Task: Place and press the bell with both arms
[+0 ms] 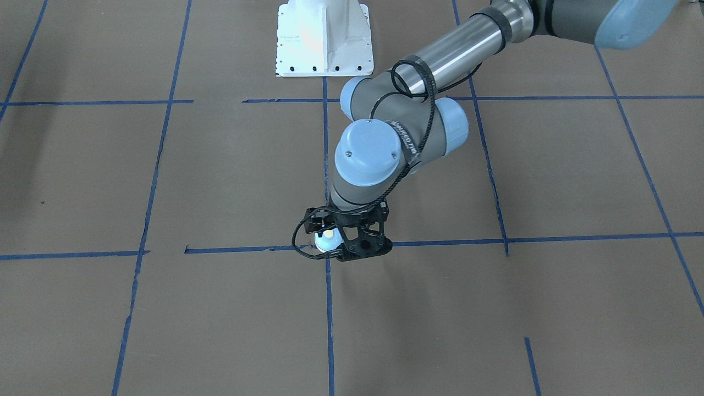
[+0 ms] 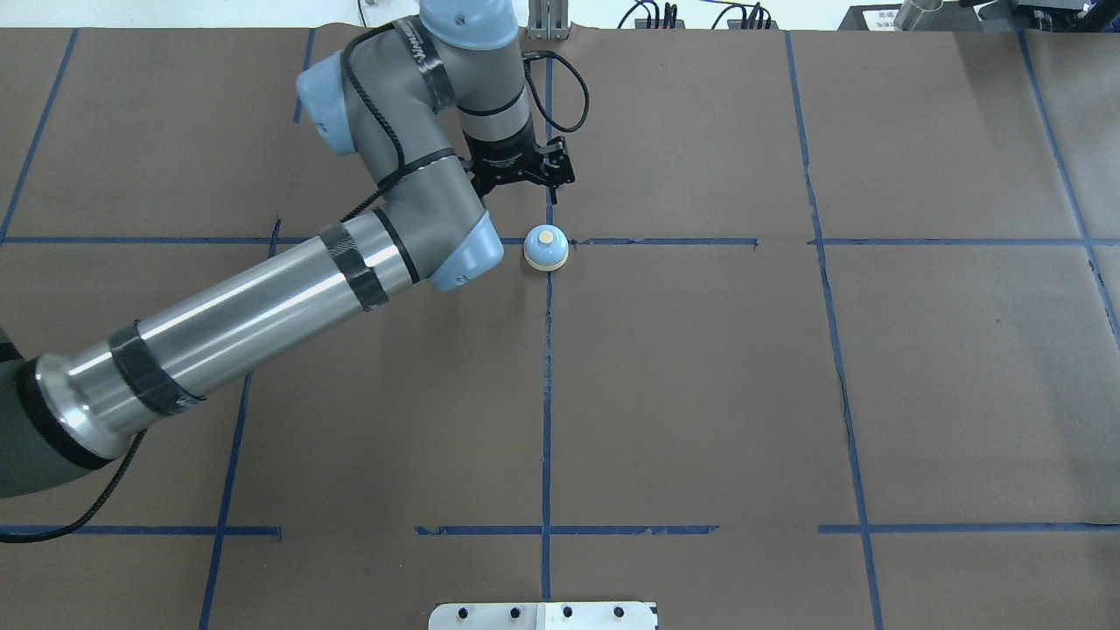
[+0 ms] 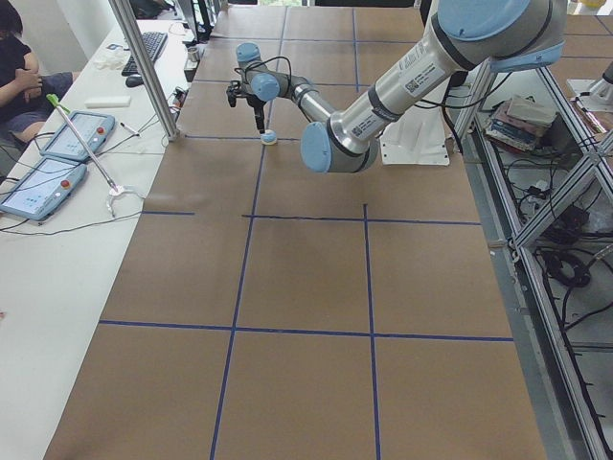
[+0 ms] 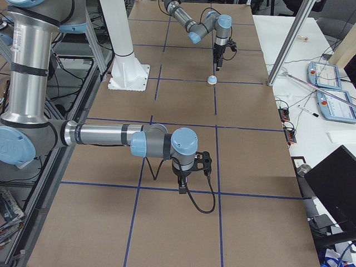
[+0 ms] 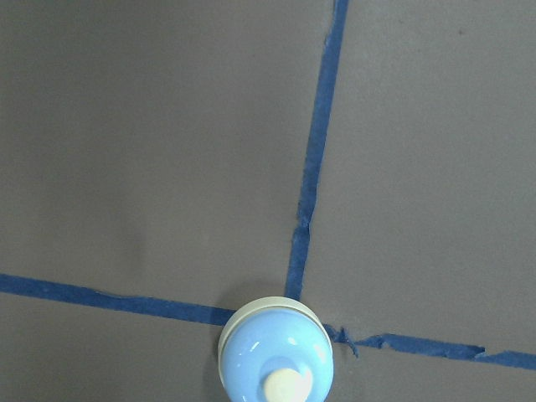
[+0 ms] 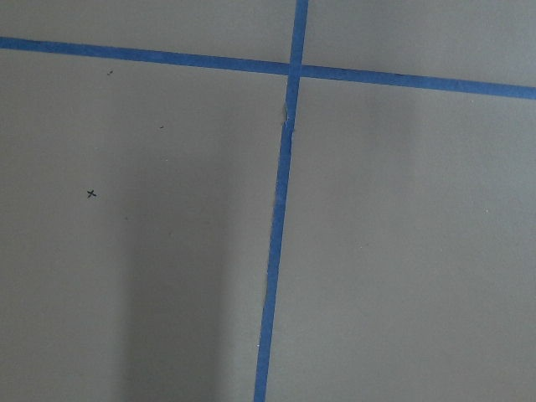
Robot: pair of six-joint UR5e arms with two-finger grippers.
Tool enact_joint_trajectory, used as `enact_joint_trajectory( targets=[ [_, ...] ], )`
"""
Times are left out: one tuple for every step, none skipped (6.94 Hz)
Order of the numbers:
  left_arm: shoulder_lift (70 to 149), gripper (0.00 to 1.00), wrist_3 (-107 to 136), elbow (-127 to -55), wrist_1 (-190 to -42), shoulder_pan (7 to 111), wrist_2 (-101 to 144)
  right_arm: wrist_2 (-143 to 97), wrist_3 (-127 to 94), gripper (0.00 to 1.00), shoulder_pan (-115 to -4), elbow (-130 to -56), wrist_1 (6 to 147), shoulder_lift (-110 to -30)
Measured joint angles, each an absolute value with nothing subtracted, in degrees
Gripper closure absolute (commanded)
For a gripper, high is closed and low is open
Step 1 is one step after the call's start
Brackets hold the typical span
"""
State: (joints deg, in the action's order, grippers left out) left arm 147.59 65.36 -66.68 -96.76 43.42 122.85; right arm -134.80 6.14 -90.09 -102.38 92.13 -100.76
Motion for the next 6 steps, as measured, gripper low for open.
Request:
enact_joint_trajectory(
  targets=[
    [142.04, 0.00, 58.14, -74.02, -92.06, 45.49, 123.47, -136.03, 5.79, 0.00, -90.02, -102.97, 92.11, -100.56],
    [136.13, 0.00, 51.01, -81.03, -88.48, 47.54, 123.66, -137.50, 5.62, 0.00, -89.97, -103.79, 92.09, -100.42],
    [129.57, 0.00, 44.33, -87.66, -86.39, 49.85, 123.72, -138.17, 5.50, 0.00, -89.94, -104.35, 92.07, -100.34],
    [122.47, 0.00, 37.32, -93.59, -85.39, 52.84, 123.74, -138.43, 5.24, 0.00, -89.92, -104.57, 92.09, -100.31],
    [115.82, 0.00, 28.44, -97.65, -85.02, 56.75, 123.81, -138.54, 5.10, 0.00, -89.92, -104.64, 92.09, -100.29],
    [109.85, 0.00, 18.10, -99.80, -84.84, 62.07, 124.28, -138.58, 5.04, 0.00, -89.91, -104.66, 92.07, -100.29]
  ],
)
